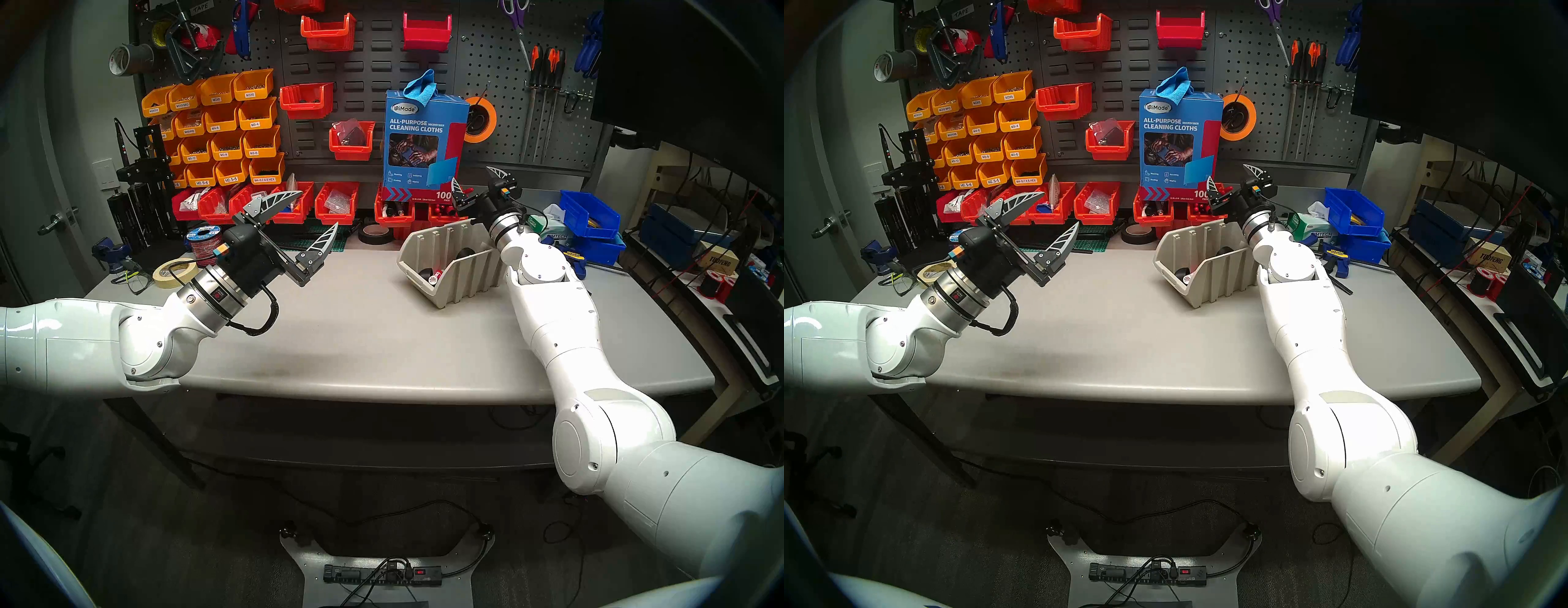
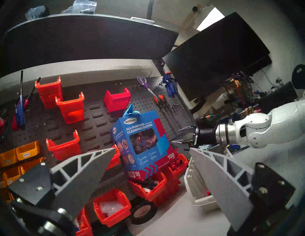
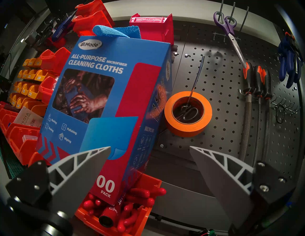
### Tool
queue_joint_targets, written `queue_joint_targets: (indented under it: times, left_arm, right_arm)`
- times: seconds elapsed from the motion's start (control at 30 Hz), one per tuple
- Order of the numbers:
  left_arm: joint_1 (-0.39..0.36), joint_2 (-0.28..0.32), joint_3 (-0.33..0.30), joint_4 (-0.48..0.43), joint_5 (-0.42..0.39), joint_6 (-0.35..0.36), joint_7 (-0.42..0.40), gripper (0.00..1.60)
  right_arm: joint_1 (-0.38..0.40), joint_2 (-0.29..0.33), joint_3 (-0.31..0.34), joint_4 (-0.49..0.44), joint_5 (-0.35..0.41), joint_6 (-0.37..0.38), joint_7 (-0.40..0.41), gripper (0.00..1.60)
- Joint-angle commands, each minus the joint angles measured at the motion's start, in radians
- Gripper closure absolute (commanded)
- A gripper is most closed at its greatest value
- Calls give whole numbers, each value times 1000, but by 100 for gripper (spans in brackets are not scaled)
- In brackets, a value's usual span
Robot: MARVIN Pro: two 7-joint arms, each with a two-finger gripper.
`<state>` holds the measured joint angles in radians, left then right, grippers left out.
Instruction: Take out tools from the storage box
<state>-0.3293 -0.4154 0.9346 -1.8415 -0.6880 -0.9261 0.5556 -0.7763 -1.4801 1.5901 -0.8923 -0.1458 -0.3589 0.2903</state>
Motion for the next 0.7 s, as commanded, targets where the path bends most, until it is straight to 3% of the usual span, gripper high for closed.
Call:
queue_joint_targets:
  times: [0.0,0.13,0.23,0.5,0.67]
  left_arm:
    - [-6,-23,-17,-1,-6,-10,0,0]
    - [-5,-23,-18,0,-7,-10,-2,0]
    - [32,-24,-17,31,46,35,52,0]
    - [149,-112,-51,113,80,59,203,0]
    - [201,-182,-68,163,91,51,254,0]
  right_arm:
    - [13,0,0,-15,0,-1,0,0]
    - [13,0,0,-15,0,-1,0,0]
    - [13,0,0,-15,0,-1,0,0]
    - [13,0,0,-14,0,-2,0,0]
    - [13,0,0,-14,0,-2,0,0]
